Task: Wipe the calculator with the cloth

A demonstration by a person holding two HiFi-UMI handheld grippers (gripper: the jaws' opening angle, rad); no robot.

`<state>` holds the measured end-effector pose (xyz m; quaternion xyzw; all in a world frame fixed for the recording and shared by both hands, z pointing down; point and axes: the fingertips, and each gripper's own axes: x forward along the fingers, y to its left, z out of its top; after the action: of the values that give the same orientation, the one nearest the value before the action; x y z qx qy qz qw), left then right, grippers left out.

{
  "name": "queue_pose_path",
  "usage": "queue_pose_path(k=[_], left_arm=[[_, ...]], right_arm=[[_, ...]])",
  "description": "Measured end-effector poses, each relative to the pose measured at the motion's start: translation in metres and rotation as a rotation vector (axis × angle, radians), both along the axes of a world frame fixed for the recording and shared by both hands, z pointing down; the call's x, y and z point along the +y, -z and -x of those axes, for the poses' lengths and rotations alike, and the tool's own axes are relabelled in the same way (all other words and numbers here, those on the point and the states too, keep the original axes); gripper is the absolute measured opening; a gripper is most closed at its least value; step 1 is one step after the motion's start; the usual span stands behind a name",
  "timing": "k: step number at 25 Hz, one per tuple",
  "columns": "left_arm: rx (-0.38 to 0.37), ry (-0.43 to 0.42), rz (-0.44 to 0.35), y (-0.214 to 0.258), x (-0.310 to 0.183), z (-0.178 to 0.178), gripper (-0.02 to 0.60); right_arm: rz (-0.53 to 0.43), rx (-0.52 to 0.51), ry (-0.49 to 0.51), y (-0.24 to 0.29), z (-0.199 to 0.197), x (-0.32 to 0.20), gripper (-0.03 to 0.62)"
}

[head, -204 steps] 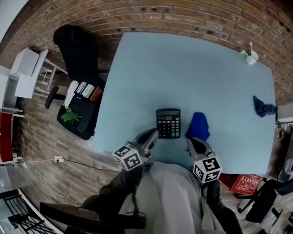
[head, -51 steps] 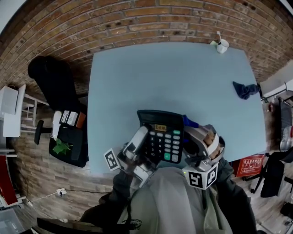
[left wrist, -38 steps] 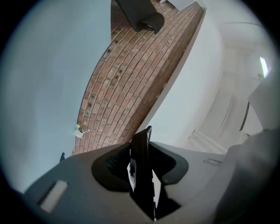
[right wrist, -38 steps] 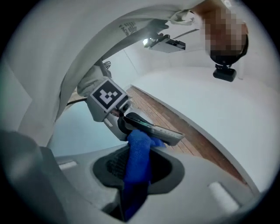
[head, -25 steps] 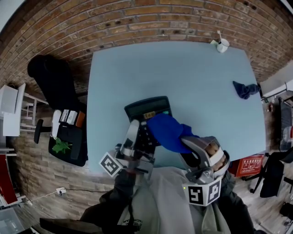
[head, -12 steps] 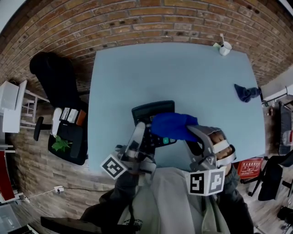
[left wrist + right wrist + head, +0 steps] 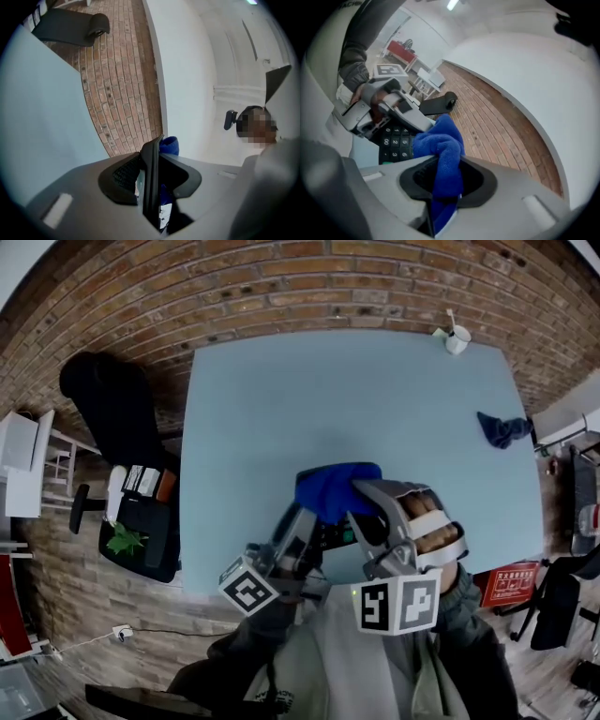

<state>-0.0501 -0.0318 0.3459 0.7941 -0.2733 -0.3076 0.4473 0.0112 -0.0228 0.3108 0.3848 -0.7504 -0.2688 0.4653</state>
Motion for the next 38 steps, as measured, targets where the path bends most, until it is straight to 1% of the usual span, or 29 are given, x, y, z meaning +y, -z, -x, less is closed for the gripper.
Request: queue_pose_path(k=[3,5,6,7,9,11,13,15,17,18,20,22,23,25,28,30,31,32,34,36,37,38], left_arm=[[-0.059,0.007,-0.033,0.002,0.000,0.000,0.104],[-0.096,0.010,-0.055,0.004,0.001,-0.002,0.104],[-0.116,0.011,-0.067,0.004,0.002,-0.003,0.104],[-0.137,0.012,-0.077,0.004,0.002,-0.004,0.104],[-0.165,0.010,-0.091,0.003,0.004,-0.008,0.104],[-0.163,0.005,-0.094,0.002,0.005,-0.010,0.103],[-0.152,0.017,-0.094,0.003,0.006,-0.009,0.103],[-0.156,0.037,-0.098,0.002,0.005,-0.004,0.104],[-0.157,0.051,-0.109,0.002,0.004,0.004,0.104],[-0.147,0.059,-0.119,0.004,0.004,0.008,0.104],[-0.123,0.073,-0.146,0.008,0.003,0.016,0.104],[-0.121,0.064,-0.187,0.014,0.004,0.018,0.104],[-0.132,0.052,-0.209,0.016,0.005,0.015,0.104],[-0.166,0.038,-0.242,0.017,0.008,0.010,0.104],[-0.190,0.041,-0.252,0.015,0.008,0.007,0.106],[-0.165,0.040,-0.230,0.014,0.007,0.007,0.104],[-0.136,0.047,-0.208,0.013,0.005,0.009,0.104],[-0.099,0.060,-0.180,0.013,0.003,0.013,0.104],[-0.023,0.096,-0.127,0.013,-0.001,0.023,0.106],[0.055,0.125,-0.093,0.015,-0.005,0.034,0.106],[0.093,0.136,-0.085,0.017,-0.008,0.039,0.104],[0.129,0.144,-0.080,0.021,-0.010,0.042,0.104]], right_arm=[[-0.005,-0.040,-0.144,0.007,-0.039,-0.021,0.095],[0.003,-0.060,-0.193,0.010,-0.044,-0.026,0.095],[0.011,-0.066,-0.195,0.011,-0.039,-0.026,0.095],[0.018,-0.068,-0.181,0.013,-0.031,-0.024,0.095],[0.023,-0.065,-0.108,0.020,-0.003,-0.015,0.095],[0.010,-0.047,-0.013,0.027,0.029,-0.004,0.095],[0.003,-0.034,0.042,0.028,0.043,0.000,0.095],[0.052,-0.092,0.038,0.023,0.035,-0.005,0.095],[0.145,-0.177,-0.016,0.014,0.009,-0.013,0.095],[0.186,-0.200,-0.053,0.008,-0.006,-0.016,0.095],[0.236,-0.206,-0.121,-0.004,-0.036,-0.021,0.095],[0.254,-0.211,-0.152,-0.010,-0.054,-0.023,0.095],[0.260,-0.218,-0.148,-0.009,-0.055,-0.023,0.095],[0.262,-0.205,-0.109,-0.001,-0.042,-0.019,0.095],[0.220,-0.155,0.001,0.017,-0.008,-0.010,0.095],[0.199,-0.174,0.067,0.026,0.011,-0.003,0.095],[0.199,-0.188,0.079,0.027,0.016,-0.001,0.095],[0.207,-0.201,0.075,0.023,0.016,-0.003,0.095],[0.245,-0.221,0.030,0.008,0.002,-0.008,0.095],[0.290,-0.227,-0.005,-0.008,-0.011,-0.007,0.095],[0.316,-0.219,0.006,-0.015,-0.009,0.001,0.095],[0.342,-0.203,0.039,-0.020,0.001,0.014,0.095]])
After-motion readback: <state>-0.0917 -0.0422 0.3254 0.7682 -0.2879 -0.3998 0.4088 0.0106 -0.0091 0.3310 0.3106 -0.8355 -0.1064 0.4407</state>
